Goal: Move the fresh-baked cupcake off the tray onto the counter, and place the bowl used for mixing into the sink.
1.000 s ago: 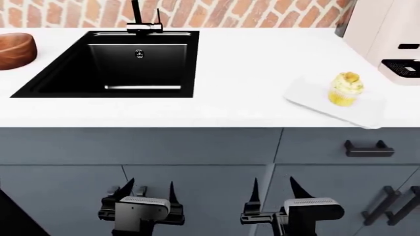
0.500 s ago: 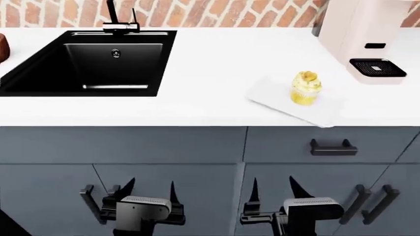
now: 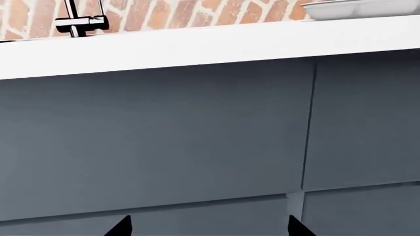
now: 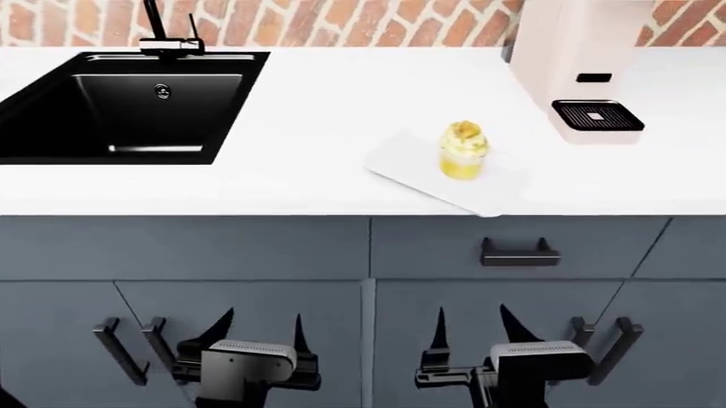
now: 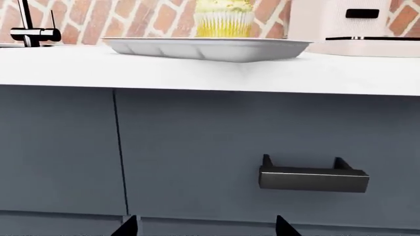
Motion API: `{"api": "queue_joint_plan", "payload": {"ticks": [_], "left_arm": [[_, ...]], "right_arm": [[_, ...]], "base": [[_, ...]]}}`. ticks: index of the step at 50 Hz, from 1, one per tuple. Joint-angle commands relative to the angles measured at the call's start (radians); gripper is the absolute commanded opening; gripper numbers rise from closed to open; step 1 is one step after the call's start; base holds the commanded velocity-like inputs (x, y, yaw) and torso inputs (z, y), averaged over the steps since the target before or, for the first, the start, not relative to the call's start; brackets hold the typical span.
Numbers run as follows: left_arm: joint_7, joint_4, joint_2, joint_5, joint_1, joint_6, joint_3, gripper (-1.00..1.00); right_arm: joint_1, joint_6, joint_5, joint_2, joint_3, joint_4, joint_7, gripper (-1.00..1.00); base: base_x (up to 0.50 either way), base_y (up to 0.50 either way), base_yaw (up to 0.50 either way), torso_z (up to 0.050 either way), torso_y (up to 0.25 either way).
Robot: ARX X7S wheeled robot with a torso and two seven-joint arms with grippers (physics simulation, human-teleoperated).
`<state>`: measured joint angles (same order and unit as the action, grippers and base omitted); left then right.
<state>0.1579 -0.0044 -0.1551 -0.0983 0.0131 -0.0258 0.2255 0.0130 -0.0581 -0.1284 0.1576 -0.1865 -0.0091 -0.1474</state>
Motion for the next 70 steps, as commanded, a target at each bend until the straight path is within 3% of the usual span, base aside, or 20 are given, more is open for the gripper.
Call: {"api": "queue_joint_plan", "payload": {"ticks": [1,30,70], "left_arm": [[0.006,0.000,-0.008,-0.008,-0.003,0.006,0.005,1.00],[0.023,-0.001,-0.020,-0.017,0.005,0.003,0.026,1.00],[0.042,0.000,-0.037,-0.034,0.006,0.009,0.047,1.00]], "right_arm": [[0.002,-0.004,-0.004,0.004,-0.010,0.000,-0.008,1.00],[-0.008,0.016,-0.008,0.020,-0.029,0.011,-0.031,1.00],[-0.012,0.012,-0.023,0.037,-0.051,0.015,-0.051,1.00]], "base": [[0.00,-0.25,0.00,0.000,0.000],[0.02,-0.07,0.00,0.000,0.000],[0.17,0.00,0.00,0.000,0.000]]}}
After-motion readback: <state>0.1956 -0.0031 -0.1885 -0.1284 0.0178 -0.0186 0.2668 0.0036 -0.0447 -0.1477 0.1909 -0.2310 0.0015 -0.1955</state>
